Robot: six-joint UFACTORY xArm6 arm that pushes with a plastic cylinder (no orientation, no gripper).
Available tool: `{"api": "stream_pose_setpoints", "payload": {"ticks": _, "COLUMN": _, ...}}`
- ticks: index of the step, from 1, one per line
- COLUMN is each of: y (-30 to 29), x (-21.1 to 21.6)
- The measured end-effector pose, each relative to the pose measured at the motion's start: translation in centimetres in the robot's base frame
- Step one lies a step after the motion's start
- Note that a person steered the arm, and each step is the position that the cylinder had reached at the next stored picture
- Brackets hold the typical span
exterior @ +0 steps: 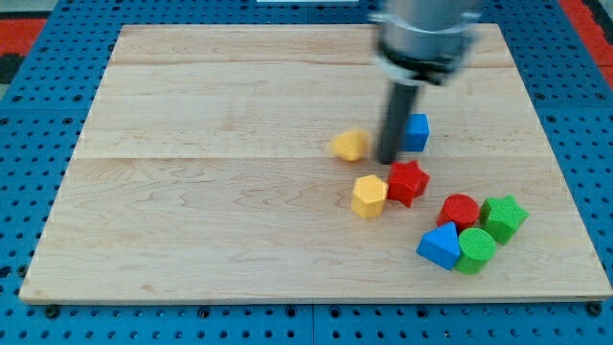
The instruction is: Move the red star towards the yellow heart
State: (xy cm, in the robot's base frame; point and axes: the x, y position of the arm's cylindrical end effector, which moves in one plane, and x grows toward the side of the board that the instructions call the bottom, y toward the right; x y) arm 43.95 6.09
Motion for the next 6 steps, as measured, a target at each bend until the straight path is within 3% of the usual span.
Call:
{"api": "stream_pose_setpoints", "payload": {"ticks": 1, "y": 6.6, "x": -0.3}}
{"api": "stream_pose_setpoints", "payload": {"ticks": 2, "y": 12.0, "x": 2.6}}
{"api": "stream_pose_setpoints", "payload": {"ticks": 3, "y": 7.9, "x": 5.3}}
{"api": "stream_pose_setpoints", "payload": {"ticks": 4, "y": -3.5, "x": 2.8}}
{"api": "stream_pose_setpoints", "payload": {"ticks": 5, "y": -7.5, "x": 1.6}}
{"api": "stream_pose_setpoints", "payload": {"ticks": 6, "y": 1.6, "x": 3.7}}
